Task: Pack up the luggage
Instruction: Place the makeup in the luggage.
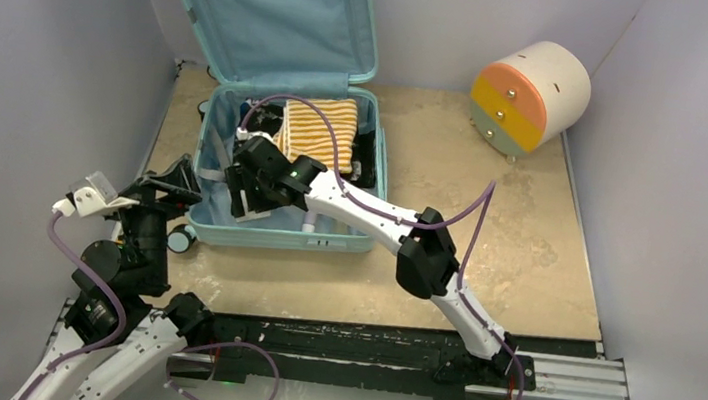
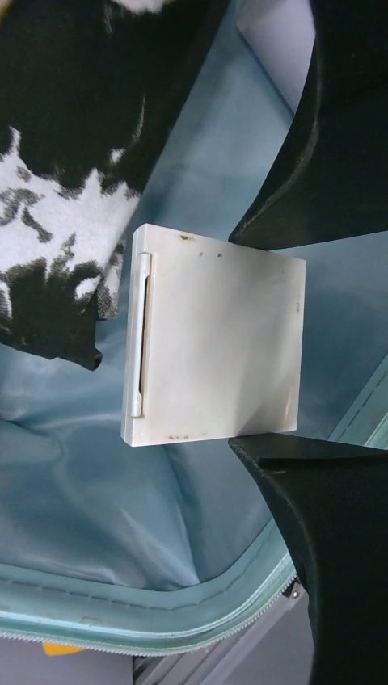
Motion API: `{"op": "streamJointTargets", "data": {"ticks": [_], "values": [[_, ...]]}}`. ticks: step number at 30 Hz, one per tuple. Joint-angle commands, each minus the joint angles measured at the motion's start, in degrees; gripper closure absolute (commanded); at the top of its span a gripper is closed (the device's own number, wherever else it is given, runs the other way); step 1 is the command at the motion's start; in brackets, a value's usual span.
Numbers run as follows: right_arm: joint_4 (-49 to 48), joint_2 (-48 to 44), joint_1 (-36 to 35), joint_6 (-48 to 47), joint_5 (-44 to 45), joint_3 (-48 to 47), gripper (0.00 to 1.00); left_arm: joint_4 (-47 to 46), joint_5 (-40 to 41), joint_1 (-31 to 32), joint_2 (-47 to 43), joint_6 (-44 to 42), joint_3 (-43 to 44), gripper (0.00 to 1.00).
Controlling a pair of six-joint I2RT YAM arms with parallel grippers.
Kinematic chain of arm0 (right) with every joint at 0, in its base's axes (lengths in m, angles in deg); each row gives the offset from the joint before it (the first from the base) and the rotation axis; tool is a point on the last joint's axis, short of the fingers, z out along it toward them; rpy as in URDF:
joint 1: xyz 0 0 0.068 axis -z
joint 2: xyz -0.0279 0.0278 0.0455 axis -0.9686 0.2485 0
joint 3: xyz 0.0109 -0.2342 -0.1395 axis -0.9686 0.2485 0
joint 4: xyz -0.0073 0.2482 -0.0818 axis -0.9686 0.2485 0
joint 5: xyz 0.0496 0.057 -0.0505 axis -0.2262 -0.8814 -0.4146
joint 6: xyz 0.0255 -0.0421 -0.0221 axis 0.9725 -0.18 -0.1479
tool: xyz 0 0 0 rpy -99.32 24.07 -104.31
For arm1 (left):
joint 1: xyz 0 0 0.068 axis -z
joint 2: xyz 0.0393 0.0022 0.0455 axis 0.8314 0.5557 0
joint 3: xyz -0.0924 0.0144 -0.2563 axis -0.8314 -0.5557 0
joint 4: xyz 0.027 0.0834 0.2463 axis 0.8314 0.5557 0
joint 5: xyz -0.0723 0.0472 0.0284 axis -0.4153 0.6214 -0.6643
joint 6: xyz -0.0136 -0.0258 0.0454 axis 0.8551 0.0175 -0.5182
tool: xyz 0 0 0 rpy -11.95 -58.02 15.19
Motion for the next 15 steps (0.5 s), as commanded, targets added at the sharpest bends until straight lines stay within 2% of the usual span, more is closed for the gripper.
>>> {"op": "streamJointTargets", "data": {"ticks": [1,5,11,15], "values": [[-1.5,-1.2,-0.5,2.5,-2.3,-0.1,0.62,-1.3,1.0,-0.2,1.3,0.2,0.2,0.18],[-1.1,0.3,-1.2,3.1,-2.6,-0.6,0.59,-1.2,0.8,-0.3,1.6,0.4,0.2,0.18],[-0.2,1.9,-1.2,4.3,-3.4,-0.1,0.39,-0.8,0.9,-0.2,2.2,0.5,0.4,0.18],[-0.8,0.5,-1.2,4.4,-3.1,1.1,0.30,-0.8,0.7,-0.2,2.8,0.5,0.4,0.18]]}}
